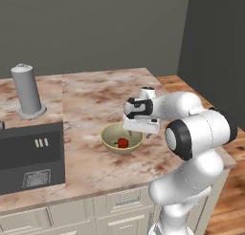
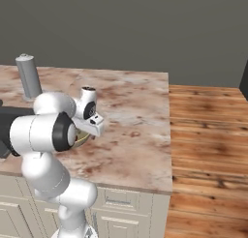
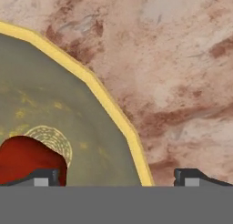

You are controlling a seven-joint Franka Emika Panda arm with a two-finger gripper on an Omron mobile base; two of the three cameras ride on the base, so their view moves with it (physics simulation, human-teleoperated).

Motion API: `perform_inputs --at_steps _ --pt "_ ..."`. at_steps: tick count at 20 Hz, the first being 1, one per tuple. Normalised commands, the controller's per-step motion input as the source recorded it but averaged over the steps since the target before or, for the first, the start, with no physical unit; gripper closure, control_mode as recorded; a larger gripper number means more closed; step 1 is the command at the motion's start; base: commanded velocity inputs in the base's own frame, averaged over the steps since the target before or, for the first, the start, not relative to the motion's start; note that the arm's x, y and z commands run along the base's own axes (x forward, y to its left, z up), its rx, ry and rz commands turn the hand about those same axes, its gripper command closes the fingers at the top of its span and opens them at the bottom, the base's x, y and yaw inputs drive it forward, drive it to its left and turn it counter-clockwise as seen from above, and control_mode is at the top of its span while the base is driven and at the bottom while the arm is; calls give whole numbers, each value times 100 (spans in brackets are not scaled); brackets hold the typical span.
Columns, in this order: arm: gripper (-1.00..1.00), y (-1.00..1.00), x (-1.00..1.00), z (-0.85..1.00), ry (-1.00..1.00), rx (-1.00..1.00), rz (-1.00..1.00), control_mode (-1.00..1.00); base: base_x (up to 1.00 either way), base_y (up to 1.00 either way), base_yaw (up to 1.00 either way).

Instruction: Move the cup from next to the sink to the open cabinet. Then, move the bowl with the bell pepper to the fridge to clear the area for faucet cleaning.

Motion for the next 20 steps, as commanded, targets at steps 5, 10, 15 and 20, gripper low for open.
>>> perform_inputs --at_steps 5,10,15,20 --pt "-100 0 0 -43 -2 1 0 -100 0 0 0" --pt "100 10 0 -34 -2 5 0 -100 0 0 0" --pt "100 2 0 -3 -1 1 0 -100 0 0 0" --pt "100 0 -10 3 -4 0 0 -100 0 0 0"
